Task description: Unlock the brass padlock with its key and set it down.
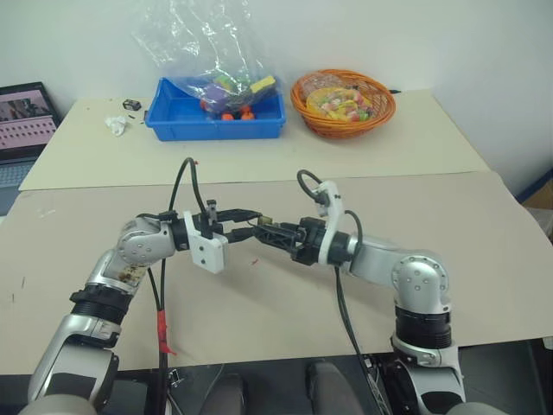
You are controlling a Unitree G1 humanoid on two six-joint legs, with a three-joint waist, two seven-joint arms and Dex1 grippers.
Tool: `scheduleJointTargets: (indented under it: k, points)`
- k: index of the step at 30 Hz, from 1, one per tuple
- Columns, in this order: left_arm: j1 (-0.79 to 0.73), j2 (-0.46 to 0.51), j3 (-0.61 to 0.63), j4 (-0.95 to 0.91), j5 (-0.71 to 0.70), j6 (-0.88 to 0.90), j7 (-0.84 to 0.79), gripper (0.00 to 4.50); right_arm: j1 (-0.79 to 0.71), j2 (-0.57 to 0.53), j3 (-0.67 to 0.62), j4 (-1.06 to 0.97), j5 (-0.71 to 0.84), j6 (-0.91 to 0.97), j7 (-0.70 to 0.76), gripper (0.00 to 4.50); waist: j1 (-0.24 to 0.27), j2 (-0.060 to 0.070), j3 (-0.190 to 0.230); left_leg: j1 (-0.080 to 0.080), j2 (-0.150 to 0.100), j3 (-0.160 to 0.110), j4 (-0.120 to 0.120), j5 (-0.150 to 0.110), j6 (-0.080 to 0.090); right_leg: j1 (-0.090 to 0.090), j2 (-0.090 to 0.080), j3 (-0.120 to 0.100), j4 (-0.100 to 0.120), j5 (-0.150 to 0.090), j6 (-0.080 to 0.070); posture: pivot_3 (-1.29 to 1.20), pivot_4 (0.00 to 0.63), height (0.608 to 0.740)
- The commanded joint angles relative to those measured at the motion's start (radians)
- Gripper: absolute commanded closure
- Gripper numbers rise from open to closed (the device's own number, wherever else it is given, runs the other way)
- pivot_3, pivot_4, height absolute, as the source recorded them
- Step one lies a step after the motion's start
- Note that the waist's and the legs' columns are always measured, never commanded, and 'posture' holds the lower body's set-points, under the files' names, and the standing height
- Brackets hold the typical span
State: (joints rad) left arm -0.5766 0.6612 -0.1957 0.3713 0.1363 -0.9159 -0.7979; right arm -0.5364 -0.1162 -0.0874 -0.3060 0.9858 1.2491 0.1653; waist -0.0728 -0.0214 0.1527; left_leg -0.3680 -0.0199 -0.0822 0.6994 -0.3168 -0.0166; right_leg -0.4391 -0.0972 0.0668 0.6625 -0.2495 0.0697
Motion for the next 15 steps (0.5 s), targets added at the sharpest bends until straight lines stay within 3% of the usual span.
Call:
scheduleJointTargets:
  k: [1, 15]
  points:
    - [-0.017, 0.008, 0.006, -0.031, -0.021, -0.007, 0.015, 3.68, -0.022, 0.011, -0.011, -0.016, 0.027, -0.005, -0.004, 0.91, 0.0, 0.0, 0.0, 0.0, 0.0, 0.0, 0.0, 0.0, 0.0, 0.0, 0.0, 0.0, 0.0, 0.0, 0.0, 0.0, 0.15, 0.74]
    - [-0.011, 0.011, 0.004, -0.036, -0.025, -0.007, 0.011, 3.68, -0.056, 0.021, -0.053, 0.018, 0.074, 0.007, -0.035, 0.91, 0.0, 0.0, 0.0, 0.0, 0.0, 0.0, 0.0, 0.0, 0.0, 0.0, 0.0, 0.0, 0.0, 0.0, 0.0, 0.0, 0.15, 0.74]
